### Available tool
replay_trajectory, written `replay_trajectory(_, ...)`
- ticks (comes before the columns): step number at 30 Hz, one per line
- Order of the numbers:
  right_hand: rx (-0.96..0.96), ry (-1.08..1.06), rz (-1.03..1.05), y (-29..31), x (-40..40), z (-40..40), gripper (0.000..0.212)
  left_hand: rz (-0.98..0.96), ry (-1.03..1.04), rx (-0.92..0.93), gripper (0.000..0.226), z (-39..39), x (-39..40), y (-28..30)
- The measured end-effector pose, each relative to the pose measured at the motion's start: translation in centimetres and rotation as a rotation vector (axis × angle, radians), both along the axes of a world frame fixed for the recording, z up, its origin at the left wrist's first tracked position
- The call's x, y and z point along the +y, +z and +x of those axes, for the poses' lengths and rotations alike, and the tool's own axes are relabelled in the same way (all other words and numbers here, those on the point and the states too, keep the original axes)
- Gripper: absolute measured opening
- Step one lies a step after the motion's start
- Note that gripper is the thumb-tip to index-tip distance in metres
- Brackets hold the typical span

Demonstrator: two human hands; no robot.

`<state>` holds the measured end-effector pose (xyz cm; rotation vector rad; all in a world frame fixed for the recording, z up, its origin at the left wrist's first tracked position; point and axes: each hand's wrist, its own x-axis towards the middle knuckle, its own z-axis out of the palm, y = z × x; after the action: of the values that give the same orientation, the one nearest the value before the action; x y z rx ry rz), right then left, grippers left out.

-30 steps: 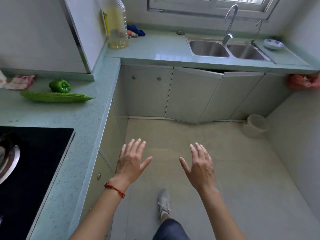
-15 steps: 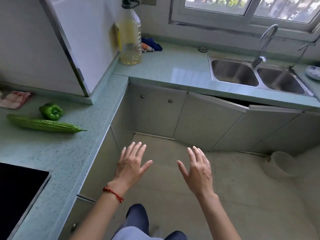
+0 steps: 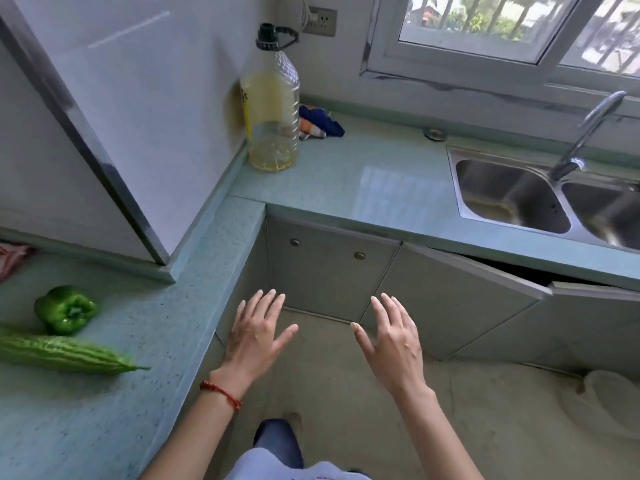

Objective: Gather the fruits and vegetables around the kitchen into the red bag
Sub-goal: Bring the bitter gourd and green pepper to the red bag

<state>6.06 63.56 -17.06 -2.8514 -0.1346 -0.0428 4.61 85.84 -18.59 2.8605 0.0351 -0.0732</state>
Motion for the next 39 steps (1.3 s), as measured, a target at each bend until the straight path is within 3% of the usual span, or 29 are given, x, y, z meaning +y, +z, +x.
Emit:
replay_trajectory(9,0.046,0.091,-0.016,0.2,3.6,8.8,0.075,0.003,0.096,-0.01,0.075,6.4,3.4,-0.6)
replay_trajectory(17,0.011,0.3,-0.01,-0.5,6.5,15.7,0.066,0.007,0.296,0.067,0.082,8.7,5.1,-0.8)
replay_trajectory(28,0.055,0.791,-0.021,0.3,12.3,22.4,0.08,-0.053,0.72,0.01,0.094,8.0,4.5,-0.8)
replay_trajectory(39,0.067,1.256,-0.049,-0.4,19.5,20.1,0.061,-0.025,1.168,0.072,0.078,0.9,3.3,1.0)
